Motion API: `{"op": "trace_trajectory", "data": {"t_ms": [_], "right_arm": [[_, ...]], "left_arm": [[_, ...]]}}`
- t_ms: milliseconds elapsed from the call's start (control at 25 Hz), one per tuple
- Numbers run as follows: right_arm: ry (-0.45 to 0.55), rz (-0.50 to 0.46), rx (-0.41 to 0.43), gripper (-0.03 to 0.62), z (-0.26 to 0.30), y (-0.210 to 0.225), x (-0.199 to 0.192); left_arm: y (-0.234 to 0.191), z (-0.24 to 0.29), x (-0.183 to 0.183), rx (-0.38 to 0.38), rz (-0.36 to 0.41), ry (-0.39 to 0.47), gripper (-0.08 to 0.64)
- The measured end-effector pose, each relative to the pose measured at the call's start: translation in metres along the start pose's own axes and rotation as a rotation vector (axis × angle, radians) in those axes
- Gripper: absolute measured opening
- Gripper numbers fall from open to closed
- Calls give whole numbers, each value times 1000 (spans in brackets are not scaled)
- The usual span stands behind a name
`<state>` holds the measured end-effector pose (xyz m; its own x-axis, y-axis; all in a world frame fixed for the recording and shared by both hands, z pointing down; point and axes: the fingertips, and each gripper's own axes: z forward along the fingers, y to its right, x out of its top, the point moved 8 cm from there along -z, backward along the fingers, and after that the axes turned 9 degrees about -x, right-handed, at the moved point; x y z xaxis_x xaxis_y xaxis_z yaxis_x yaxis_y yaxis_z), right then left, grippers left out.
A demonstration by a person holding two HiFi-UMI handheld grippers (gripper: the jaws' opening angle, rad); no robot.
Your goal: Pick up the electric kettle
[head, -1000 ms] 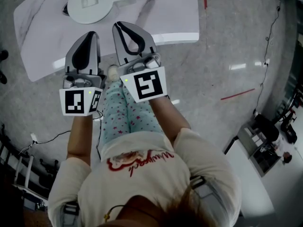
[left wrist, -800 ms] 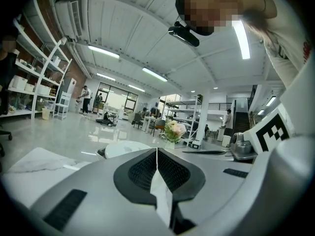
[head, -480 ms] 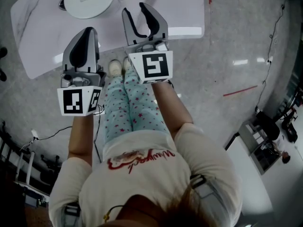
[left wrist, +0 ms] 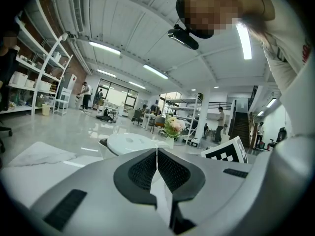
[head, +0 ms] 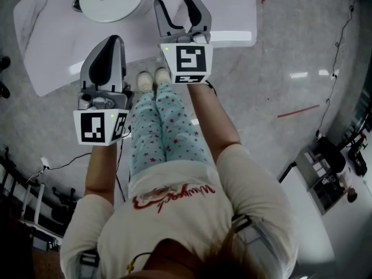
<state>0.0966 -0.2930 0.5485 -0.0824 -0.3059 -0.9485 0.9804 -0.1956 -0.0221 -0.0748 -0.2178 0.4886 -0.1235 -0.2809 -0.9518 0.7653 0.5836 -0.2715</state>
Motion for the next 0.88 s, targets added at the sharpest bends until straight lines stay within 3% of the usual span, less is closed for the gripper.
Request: {"op": "trace_trajectory", "data": {"t_ms": [880], "right_arm": [[-53,0,-76,212,61,16,-38]], "left_arm": [[-8,-6,-26,23,-46,-55,14]]}}
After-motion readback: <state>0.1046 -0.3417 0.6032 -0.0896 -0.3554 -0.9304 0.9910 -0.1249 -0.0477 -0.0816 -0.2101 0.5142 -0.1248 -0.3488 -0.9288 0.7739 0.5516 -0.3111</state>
